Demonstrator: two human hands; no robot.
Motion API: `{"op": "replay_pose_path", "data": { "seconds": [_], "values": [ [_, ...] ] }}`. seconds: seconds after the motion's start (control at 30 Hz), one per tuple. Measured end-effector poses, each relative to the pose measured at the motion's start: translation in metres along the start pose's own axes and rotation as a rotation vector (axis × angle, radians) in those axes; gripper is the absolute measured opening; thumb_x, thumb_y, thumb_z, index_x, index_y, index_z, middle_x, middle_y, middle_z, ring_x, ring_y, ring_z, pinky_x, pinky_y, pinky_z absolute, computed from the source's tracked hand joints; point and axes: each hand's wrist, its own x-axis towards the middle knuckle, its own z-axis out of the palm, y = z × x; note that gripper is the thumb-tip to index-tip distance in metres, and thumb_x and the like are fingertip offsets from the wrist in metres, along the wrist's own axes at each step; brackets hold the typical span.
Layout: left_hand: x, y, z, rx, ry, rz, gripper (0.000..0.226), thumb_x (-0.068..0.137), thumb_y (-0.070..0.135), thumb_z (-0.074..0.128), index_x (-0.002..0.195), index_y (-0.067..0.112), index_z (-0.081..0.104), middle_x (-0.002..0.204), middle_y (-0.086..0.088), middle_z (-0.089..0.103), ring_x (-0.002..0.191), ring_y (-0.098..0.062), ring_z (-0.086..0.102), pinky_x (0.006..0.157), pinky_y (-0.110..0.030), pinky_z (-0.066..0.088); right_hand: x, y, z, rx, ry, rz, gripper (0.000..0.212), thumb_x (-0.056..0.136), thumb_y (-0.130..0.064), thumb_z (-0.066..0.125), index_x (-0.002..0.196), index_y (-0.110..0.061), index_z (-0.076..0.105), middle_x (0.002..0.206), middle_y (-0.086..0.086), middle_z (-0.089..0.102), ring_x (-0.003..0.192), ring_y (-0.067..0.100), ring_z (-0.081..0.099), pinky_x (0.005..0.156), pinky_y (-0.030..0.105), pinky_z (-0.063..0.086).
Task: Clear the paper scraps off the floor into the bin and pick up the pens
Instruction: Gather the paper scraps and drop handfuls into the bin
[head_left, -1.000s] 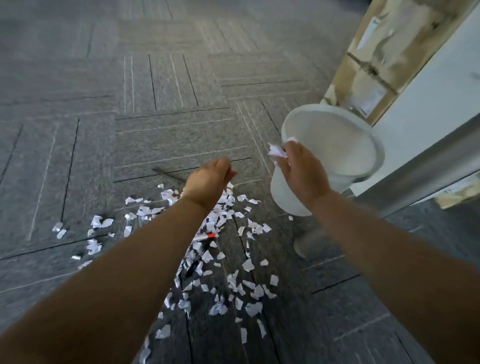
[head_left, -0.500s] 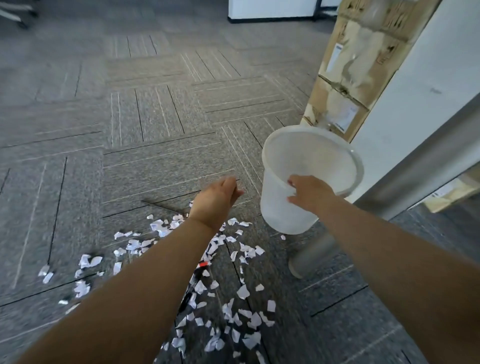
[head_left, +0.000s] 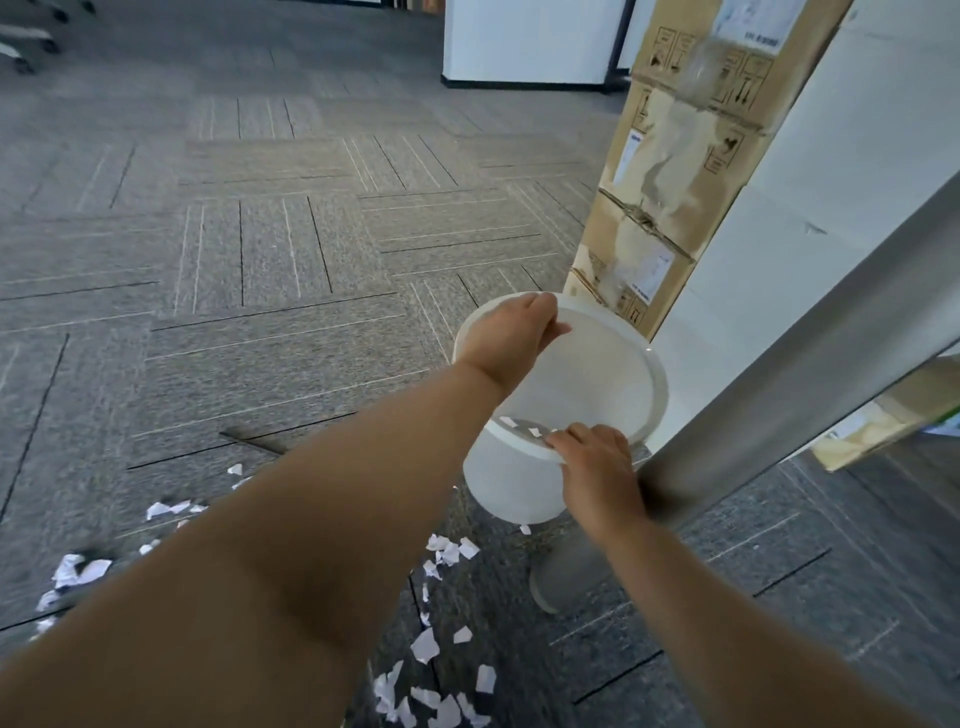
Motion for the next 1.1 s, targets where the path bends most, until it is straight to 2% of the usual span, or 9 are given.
{"op": "replay_pose_path", "data": {
  "seconds": [0.13,0.23,0.4,0.57,0.67,0.83,0.9,1.0,1.1],
  "values": [
    [0.01,-0.009,0.026,-0.031,-0.138,-0.026,0.038,0.087,0.037,0.055,0.104,0.003,0.054,0.108,-0.015,0.056,0.095,-0.031,0.053,0.079,-0.039,0.041,-0.002,0.004,0.001,0.049,0.0,0.022,0.03,0.079,-0.004,0.063,0.108,-0.009,0.061,0.1,0.012,0.066,0.096,0.035,0.056,0.107,0.051,0.024],
    [0.001,-0.02,0.041,0.119,-0.382,-0.07,0.055,0.088,0.049,0.045,0.132,0.017,0.039,0.141,-0.008,0.037,0.132,-0.029,0.026,0.108,-0.045,0.022,-0.001,0.002,0.0,0.028,-0.019,0.031,0.027,0.083,-0.023,0.063,0.108,-0.012,0.059,0.103,0.008,0.066,0.101,0.033,0.055,0.11,0.049,0.019],
    [-0.025,-0.043,0.041,0.276,-0.507,-0.174,0.053,0.093,0.049,0.03,0.14,0.024,0.025,0.151,-0.003,0.022,0.141,-0.024,0.006,0.111,-0.056,0.004,-0.002,-0.001,-0.002,0.021,-0.032,0.036,0.029,0.088,-0.031,0.055,0.112,-0.014,0.058,0.106,0.006,0.066,0.104,0.031,0.053,0.11,0.047,0.017],
    [-0.059,-0.051,0.027,0.249,-0.393,-0.136,0.051,0.094,0.047,0.027,0.139,0.022,0.029,0.152,-0.005,0.018,0.142,-0.023,0.001,0.112,-0.055,0.002,-0.009,-0.005,0.001,-0.013,0.147,-0.032,0.023,0.083,-0.021,0.062,0.103,-0.012,0.058,0.104,0.011,0.063,0.103,0.033,0.053,0.105,0.053,0.028],
    [-0.101,-0.061,0.023,0.219,-0.243,-0.127,0.057,0.093,0.048,0.032,0.142,0.021,0.022,0.154,-0.006,0.011,0.142,-0.025,0.0,0.111,-0.055,0.001,-0.035,-0.016,0.018,-0.049,0.313,-0.207,0.02,0.081,-0.018,0.056,0.099,-0.013,0.051,0.105,0.011,0.061,0.102,0.026,0.045,0.094,0.04,0.035],
    [-0.174,-0.085,0.039,0.242,-0.357,-0.292,0.062,0.092,0.042,0.039,0.144,0.018,0.013,0.155,-0.008,0.004,0.142,-0.026,0.001,0.113,-0.054,0.005,-0.07,-0.033,0.077,-0.061,-0.11,-0.39,0.027,0.075,-0.015,0.062,0.1,-0.01,0.056,0.102,0.012,0.063,0.091,0.027,0.055,0.078,0.039,0.051],
    [-0.206,-0.093,0.05,0.264,-0.479,-0.352,0.062,0.093,0.043,0.036,0.144,0.02,0.01,0.155,-0.006,-0.001,0.142,-0.024,-0.003,0.114,-0.051,0.003,-0.071,-0.037,0.096,0.031,-0.317,-0.222,0.036,0.081,-0.011,0.057,0.115,-0.005,0.05,0.12,0.018,0.054,0.107,0.034,0.05,0.09,0.046,0.047],
    [-0.253,-0.102,0.065,0.261,-0.64,-0.404,0.061,0.094,0.045,0.031,0.145,0.022,0.006,0.155,-0.004,-0.006,0.142,-0.022,-0.009,0.115,-0.048,0.001,-0.069,-0.036,0.124,0.116,-0.56,0.177,0.05,0.093,-0.016,0.041,0.138,-0.006,0.022,0.149,0.016,0.018,0.136,0.033,0.016,0.112,0.042,0.021],
    [-0.294,-0.108,0.074,0.272,-0.76,-0.417,0.062,0.094,0.047,0.027,0.145,0.021,0.001,0.154,-0.005,-0.012,0.141,-0.021,-0.013,0.115,-0.044,-0.001,-0.064,-0.031,0.154,0.088,-0.622,0.395,0.064,0.095,-0.028,0.041,0.142,-0.002,0.006,0.153,0.022,-0.003,0.14,0.035,-0.003,0.115,0.041,0.006]
  ]
}}
